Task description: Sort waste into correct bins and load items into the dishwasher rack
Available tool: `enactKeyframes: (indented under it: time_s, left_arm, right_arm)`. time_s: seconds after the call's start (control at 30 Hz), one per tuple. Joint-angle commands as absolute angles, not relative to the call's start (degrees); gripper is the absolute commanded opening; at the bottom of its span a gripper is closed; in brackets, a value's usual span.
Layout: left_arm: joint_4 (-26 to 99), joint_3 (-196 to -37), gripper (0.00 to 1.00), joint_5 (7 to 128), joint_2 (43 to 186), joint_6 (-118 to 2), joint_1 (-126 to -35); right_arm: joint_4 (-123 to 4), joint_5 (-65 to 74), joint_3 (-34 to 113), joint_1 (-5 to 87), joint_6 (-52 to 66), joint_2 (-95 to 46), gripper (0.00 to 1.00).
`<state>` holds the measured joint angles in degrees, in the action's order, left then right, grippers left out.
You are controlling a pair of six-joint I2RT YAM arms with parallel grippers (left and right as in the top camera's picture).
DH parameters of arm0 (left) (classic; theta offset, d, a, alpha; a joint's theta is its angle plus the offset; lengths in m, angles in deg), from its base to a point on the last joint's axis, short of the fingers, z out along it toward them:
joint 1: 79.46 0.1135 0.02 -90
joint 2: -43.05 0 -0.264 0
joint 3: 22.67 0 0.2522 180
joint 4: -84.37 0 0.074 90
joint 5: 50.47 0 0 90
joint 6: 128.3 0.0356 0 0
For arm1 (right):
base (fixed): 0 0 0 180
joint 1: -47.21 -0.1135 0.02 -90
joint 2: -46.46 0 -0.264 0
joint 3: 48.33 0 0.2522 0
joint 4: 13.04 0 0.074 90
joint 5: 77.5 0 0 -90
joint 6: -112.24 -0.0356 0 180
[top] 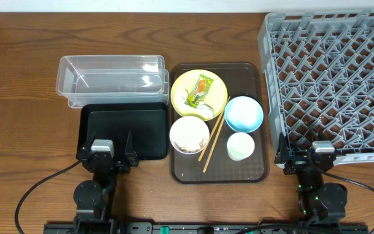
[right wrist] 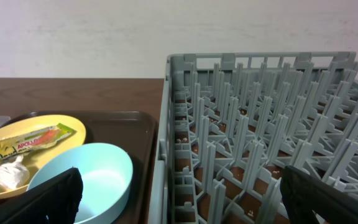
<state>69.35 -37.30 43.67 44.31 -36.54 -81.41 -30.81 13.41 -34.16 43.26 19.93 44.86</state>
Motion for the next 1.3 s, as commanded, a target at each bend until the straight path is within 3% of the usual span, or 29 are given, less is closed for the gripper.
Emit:
enactKeyframes:
  time_s: [0.0, 0.9, 1.1, 1.27]
  left_arm:
    - [66.99, -36.66, 0.96, 44.46, 44.42, -35.95, -81.13]
    - [66.82, -36.77, 0.96, 43.54, 44.42, -39.88, -81.13]
    - [59.93, -42.76, 0.96, 43.59, 47.56, -43.36, -81.13]
    - [52.19, -54.0, 0.96, 43.59, 58.36, -43.31, -81.13]
  right_arm:
    - [-31.01, 13.54, -34.25, 43.06, 20.61, 45.05, 0.99]
    - [-30.9, 13.54, -34.12, 43.06, 17.98, 45.05, 0.99]
    - [-33.92, 15.97, -30.12, 43.06, 18.01, 44.22, 0.99]
    - [-39.6, 17.21, -21.44, 43.06, 18.01, 37.34, 0.99]
